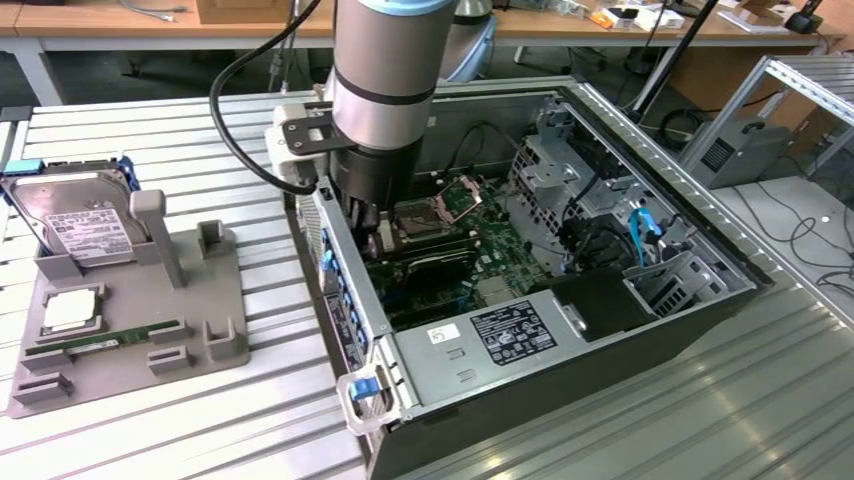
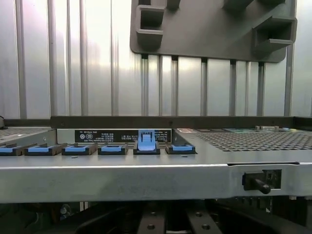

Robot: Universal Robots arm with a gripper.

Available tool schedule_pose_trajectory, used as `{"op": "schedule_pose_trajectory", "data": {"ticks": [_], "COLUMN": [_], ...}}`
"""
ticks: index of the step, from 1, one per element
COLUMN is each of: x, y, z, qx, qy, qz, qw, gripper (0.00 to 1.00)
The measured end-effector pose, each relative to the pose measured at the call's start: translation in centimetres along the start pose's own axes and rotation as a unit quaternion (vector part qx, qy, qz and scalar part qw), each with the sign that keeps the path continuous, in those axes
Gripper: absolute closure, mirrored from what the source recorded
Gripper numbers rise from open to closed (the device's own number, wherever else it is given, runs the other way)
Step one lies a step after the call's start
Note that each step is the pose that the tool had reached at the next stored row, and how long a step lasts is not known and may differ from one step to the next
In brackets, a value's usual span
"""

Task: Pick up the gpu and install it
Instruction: 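Press down on the gpu until it lock into place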

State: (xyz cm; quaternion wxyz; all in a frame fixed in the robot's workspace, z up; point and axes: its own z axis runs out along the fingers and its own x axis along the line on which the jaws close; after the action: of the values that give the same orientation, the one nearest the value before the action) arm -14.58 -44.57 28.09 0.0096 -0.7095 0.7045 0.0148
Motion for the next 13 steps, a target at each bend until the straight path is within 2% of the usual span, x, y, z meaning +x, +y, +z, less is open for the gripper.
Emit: {"op": "schedule_pose_trajectory", "data": {"ticks": [4,11,13], "x": [0.1,0.5,1.0], "y": [0.00,0.00,0.00], "z": [0.86,1.09,1.11], "qx": [0.0000,0.0000,0.0000], "qy": [0.0000,-0.0001,-0.0002], "qz": [0.000,0.000,0.000], "qw": [1.0000,1.0000,1.0000], "gripper": [0.89,0.89,0.89]}}
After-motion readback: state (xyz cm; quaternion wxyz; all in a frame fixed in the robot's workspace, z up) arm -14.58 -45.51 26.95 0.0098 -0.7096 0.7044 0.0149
